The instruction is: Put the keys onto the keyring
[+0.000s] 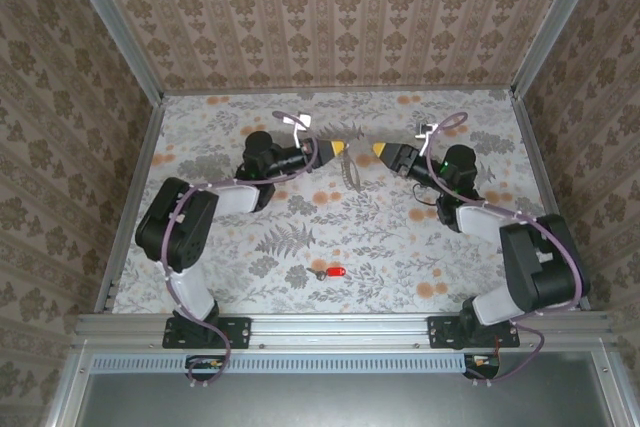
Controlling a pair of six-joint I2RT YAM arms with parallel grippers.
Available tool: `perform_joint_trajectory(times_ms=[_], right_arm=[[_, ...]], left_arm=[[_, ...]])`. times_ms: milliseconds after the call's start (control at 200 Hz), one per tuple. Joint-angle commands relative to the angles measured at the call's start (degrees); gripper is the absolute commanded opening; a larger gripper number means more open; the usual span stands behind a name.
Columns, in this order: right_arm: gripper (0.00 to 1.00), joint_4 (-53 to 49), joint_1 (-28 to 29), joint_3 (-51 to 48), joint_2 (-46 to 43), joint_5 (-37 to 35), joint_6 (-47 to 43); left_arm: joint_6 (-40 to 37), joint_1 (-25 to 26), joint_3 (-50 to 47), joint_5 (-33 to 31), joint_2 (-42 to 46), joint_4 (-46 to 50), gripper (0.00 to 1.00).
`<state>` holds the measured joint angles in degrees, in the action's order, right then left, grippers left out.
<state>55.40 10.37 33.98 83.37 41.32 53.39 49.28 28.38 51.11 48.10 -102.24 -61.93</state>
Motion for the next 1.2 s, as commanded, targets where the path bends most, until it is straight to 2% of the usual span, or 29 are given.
perform_joint_trajectory(times_ms=[0, 140, 280, 475, 665, 915, 1050, 1195], right_arm=[[0.47, -10.59, 0.79, -2.77, -5.54, -1.52, -6.25], [0.47, -28.06, 5.14, -4.12, -12.51, -6.75, -16.46], [0.47, -37.85, 11.97, -5.75, -16.23, -12.43, -22.00], [0.46, -40.01, 20.44, -11.28, -16.67, -17.17, -20.07], [0.46, -45.11, 32.09, -11.32, -14.48, -24.87, -21.75], [0.50, -52.87, 42.58, -6.23, -8.89, -35.57, -26.85], [0.50, -56.51, 46.61, -2.05, -4.39, -41.14, -29.07], [0.53, -59.17, 49.66, 1.58, 0.30, -43.79, -31.71]], left_arm=[[-3.58, -1.83, -1.17, 2.06, 4.96, 0.98, 0.00], [-5.86, -5.62, -2.16, 3.49, 7.92, 4.00, 0.00], [-7.51, -7.97, -3.02, 3.76, 10.74, 5.95, 0.00], [-10.28, -10.14, -3.84, 3.19, 14.50, 10.06, 0.00], [-12.25, -11.31, -3.83, 2.67, 16.66, 13.37, 0.00], [-11.75, -12.99, -3.87, 2.70, 18.60, 14.15, 0.00], [-12.43, -13.52, -4.31, 2.53, 20.01, 15.69, 0.00], [-12.80, -13.98, -4.53, 2.32, 20.67, 16.50, 0.00]])
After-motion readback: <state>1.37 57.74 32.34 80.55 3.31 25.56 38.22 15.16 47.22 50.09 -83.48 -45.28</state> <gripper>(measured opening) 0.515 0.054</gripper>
